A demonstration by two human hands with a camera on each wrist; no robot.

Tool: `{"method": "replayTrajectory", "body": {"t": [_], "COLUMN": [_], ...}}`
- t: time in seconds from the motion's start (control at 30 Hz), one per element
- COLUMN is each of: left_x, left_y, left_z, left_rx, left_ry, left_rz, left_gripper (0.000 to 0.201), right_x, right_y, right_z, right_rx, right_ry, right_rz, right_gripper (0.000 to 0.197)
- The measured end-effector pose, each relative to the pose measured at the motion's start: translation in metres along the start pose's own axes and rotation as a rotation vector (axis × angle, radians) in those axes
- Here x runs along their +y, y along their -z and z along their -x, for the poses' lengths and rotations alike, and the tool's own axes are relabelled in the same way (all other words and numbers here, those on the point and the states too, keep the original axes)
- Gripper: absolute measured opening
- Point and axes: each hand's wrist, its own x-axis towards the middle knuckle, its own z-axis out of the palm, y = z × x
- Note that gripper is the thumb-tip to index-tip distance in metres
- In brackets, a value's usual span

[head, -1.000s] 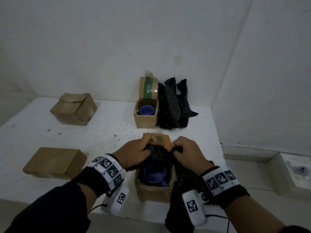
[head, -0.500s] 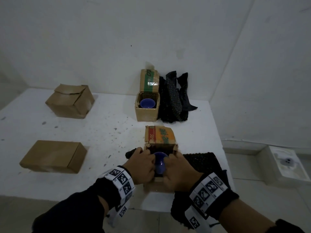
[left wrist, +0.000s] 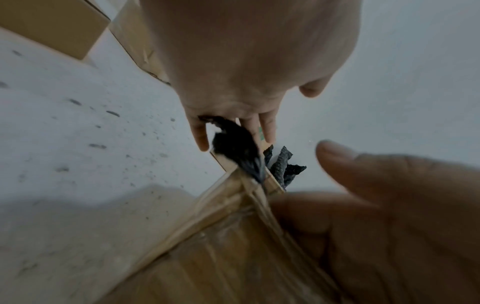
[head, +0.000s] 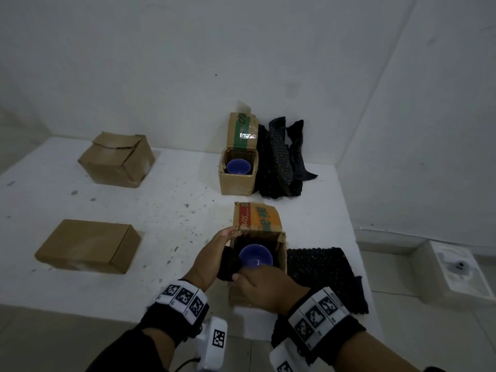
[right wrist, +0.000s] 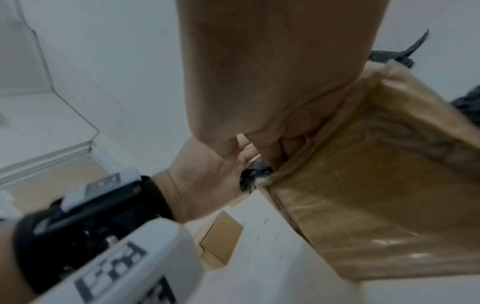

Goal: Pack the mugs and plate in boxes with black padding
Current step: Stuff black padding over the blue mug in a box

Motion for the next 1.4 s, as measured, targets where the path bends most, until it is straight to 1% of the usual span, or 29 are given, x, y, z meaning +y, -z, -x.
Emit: {"method": "replayTrajectory", "body": {"t": [0.1, 0.17, 0.23, 0.3, 0.37, 0.4, 0.47, 0.5, 0.53, 0.57, 0.63, 0.7, 0.77, 0.8, 0.87, 0.93, 1.0, 1.03, 1.07, 1.13, 1.17, 1.2, 1.23, 1.3, 1.33, 1.4], "left_x": [0.000, -0.007, -0.013, -0.015, -0.017, -0.018, -0.021, -0.022, -0.023, -0.023, -0.022, -0.021, -0.020, -0.021, -0.021, -0.019, -0.017, -0.017, -0.017, -0.017, -0.018, -0.018, -0.018, -0.018, -0.017, -0.016], "left_y": [-0.001, 0.004, 0.009, 0.010, 0.007, 0.006, 0.004, 0.003, 0.003, 0.002, 0.000, -0.002, -0.002, -0.002, -0.002, -0.003, -0.004, -0.004, -0.005, -0.005, -0.005, -0.005, -0.006, -0.007, -0.008, -0.008], "left_z": [0.001, -0.002, -0.004, -0.003, -0.002, -0.001, 0.001, 0.002, 0.004, 0.005, 0.007, 0.008, 0.008, 0.008, 0.008, 0.009, 0.010, 0.010, 0.011, 0.011, 0.010, 0.010, 0.009, 0.010, 0.011, 0.013], "left_rx": [-0.008, -0.007, -0.025, -0.025, 0.013, 0.029, 0.024, 0.025, 0.029, 0.032, 0.011, -0.032, -0.031, -0.026, -0.018, -0.004, 0.005, 0.006, 0.005, 0.003, 0.003, 0.006, 0.010, 0.016, 0.018, 0.016], "left_ry": [0.053, 0.078, 0.117, 0.136, 0.107, 0.087, 0.069, 0.067, 0.060, 0.055, 0.058, 0.072, 0.084, 0.084, 0.072, 0.064, 0.057, 0.054, 0.052, 0.053, 0.054, 0.052, 0.052, 0.048, 0.042, 0.037], "left_rz": [0.133, 0.165, 0.153, 0.172, 0.178, 0.156, 0.117, 0.112, 0.116, 0.119, 0.132, 0.166, 0.159, 0.148, 0.120, 0.101, 0.088, 0.079, 0.069, 0.065, 0.066, 0.064, 0.064, 0.061, 0.053, 0.039], "left_gripper": [0.041, 0.047, 0.050, 0.051, 0.054, 0.054, 0.049, 0.045, 0.043, 0.042, 0.041, 0.043, 0.044, 0.044, 0.045, 0.049, 0.051, 0.051, 0.051, 0.051, 0.051, 0.050, 0.050, 0.049, 0.049, 0.048], "right_x": [0.000, -0.005, -0.009, -0.008, -0.002, 0.002, 0.008, 0.012, 0.013, 0.012, 0.012, 0.013, 0.016, 0.016, 0.016, 0.013, 0.009, 0.009, 0.009, 0.013, 0.015, 0.016, 0.017, 0.018, 0.018, 0.017], "right_y": [-0.006, 0.000, 0.005, 0.009, 0.009, 0.011, 0.016, 0.016, 0.016, 0.015, 0.008, 0.000, -0.006, -0.008, -0.009, -0.007, -0.003, -0.002, -0.001, -0.001, -0.003, -0.005, -0.007, -0.009, -0.007, 0.000], "right_z": [0.000, -0.006, -0.016, -0.024, -0.028, -0.029, -0.026, -0.025, -0.023, -0.022, -0.022, -0.022, -0.022, -0.021, -0.020, -0.022, -0.024, -0.024, -0.022, -0.015, -0.009, -0.004, 0.000, 0.000, -0.003, -0.011], "right_rx": [-0.075, -0.148, -0.185, -0.201, -0.185, -0.117, 0.118, 0.240, 0.312, 0.325, 0.255, 0.184, 0.141, 0.125, 0.069, 0.002, -0.021, 0.001, 0.055, 0.183, 0.206, 0.190, 0.142, 0.003, -0.066, -0.166], "right_ry": [-0.119, -0.221, -0.348, -0.401, -0.333, -0.283, -0.168, -0.100, -0.030, 0.028, 0.127, 0.187, 0.193, 0.188, 0.168, 0.126, 0.106, 0.110, 0.116, 0.098, 0.076, 0.048, 0.017, -0.052, -0.091, -0.155], "right_rz": [0.034, -0.013, -0.073, -0.142, -0.129, -0.057, 0.115, 0.128, 0.096, 0.061, 0.086, 0.201, 0.265, 0.274, 0.275, 0.279, 0.243, 0.227, 0.225, 0.233, 0.231, 0.229, 0.218, 0.192, 0.168, 0.113], "right_gripper": [0.063, 0.077, 0.081, 0.077, 0.060, 0.050, 0.036, 0.023, 0.010, 0.014, 0.024, 0.048, 0.071, 0.078, 0.085, 0.082, 0.073, 0.070, 0.069, 0.073, 0.075, 0.074, 0.070, 0.063, 0.062, 0.068]}}
